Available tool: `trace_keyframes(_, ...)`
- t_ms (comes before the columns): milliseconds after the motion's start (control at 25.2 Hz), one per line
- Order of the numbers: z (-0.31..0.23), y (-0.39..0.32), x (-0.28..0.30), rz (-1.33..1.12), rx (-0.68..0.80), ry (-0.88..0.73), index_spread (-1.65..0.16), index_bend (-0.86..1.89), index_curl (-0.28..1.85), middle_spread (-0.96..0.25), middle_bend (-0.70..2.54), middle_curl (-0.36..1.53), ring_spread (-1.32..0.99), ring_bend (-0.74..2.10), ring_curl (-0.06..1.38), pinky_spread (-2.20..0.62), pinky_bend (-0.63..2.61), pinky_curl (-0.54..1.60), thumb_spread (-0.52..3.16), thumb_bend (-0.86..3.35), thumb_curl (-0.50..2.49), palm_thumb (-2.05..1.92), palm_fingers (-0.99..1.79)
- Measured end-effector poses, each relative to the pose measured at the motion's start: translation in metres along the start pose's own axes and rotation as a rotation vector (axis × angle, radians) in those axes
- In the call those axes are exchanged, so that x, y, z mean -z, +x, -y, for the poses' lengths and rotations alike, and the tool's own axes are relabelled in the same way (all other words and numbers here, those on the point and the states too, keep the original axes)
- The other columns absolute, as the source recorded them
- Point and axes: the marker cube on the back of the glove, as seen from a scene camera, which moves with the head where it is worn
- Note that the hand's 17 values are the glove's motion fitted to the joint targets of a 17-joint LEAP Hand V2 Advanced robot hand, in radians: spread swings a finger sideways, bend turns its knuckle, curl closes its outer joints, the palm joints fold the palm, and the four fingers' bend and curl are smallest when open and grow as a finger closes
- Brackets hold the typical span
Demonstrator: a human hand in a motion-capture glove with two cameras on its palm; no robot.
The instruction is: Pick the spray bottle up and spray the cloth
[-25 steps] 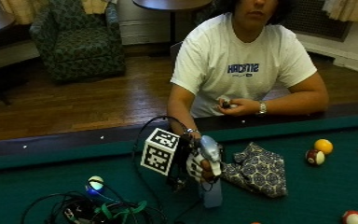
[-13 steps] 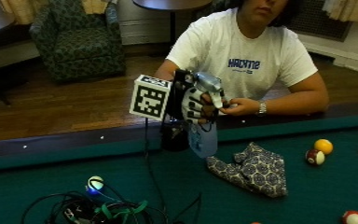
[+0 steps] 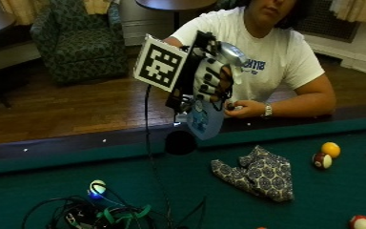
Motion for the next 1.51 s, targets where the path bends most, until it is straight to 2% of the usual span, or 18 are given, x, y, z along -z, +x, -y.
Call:
trace_keyframes(437, -0.021, 0.059, -0.118, -0.289, -0.487, -0.512, -0.26, 0.42, 0.58, -0.21, 0.68, 0.58, -0.2, 0.78, 0.5, -0.3, 0.48, 0.44, 0.34, -0.03, 0.78, 0.93, 1.4)
trace_keyframes(873, -0.064, 0.141, -0.182, -0.462, -0.827, -0.826, -0.26, 0.42, 0.59, -0.2, 0.68, 0.57, -0.2, 0.79, 0.5, -0.3, 0.48, 0.43, 0.32, -0.03, 0.8, 0.92, 1.4)
trace_keyframes(1151, -0.087, 0.17, -0.207, -0.572, -0.934, -0.959, -0.26, 0.41, 0.59, -0.2, 0.69, 0.57, -0.21, 0.79, 0.5, -0.3, 0.48, 0.43, 0.31, -0.03, 0.81, 0.92, 1.39)
trace_keyframes(1508, -0.099, 0.195, -0.222, -0.627, -0.975, -0.974, -0.26, 0.41, 0.6, -0.2, 0.69, 0.57, -0.2, 0.79, 0.5, -0.3, 0.48, 0.43, 0.31, -0.03, 0.82, 0.93, 1.39)
